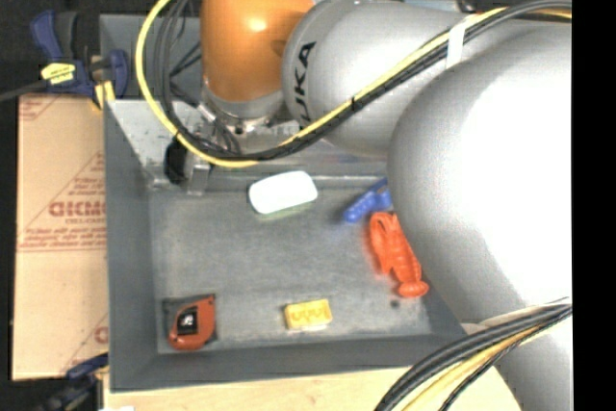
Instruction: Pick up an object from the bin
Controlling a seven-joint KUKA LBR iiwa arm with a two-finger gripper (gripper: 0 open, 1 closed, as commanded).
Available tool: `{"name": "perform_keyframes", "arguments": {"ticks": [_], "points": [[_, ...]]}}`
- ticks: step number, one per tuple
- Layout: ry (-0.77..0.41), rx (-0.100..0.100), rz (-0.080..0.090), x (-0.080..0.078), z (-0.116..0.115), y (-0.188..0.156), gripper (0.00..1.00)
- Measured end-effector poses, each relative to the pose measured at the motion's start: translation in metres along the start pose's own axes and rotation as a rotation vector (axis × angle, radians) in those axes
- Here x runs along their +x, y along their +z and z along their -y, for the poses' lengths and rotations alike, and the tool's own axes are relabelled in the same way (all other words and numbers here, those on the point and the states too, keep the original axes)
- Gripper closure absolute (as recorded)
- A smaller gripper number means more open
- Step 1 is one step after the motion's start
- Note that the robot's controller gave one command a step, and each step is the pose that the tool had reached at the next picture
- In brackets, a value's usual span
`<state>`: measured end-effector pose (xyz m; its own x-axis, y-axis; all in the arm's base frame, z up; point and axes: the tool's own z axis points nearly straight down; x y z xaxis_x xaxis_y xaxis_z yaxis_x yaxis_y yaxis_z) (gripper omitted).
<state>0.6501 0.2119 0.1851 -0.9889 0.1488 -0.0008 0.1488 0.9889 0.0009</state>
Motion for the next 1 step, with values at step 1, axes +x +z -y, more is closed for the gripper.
{"name": "perform_keyframes", "arguments": {"ticks": [1], "points": [[0.001, -0.002, 0.004, -0.0023, -0.0007, -0.0304, 1.0]]}}
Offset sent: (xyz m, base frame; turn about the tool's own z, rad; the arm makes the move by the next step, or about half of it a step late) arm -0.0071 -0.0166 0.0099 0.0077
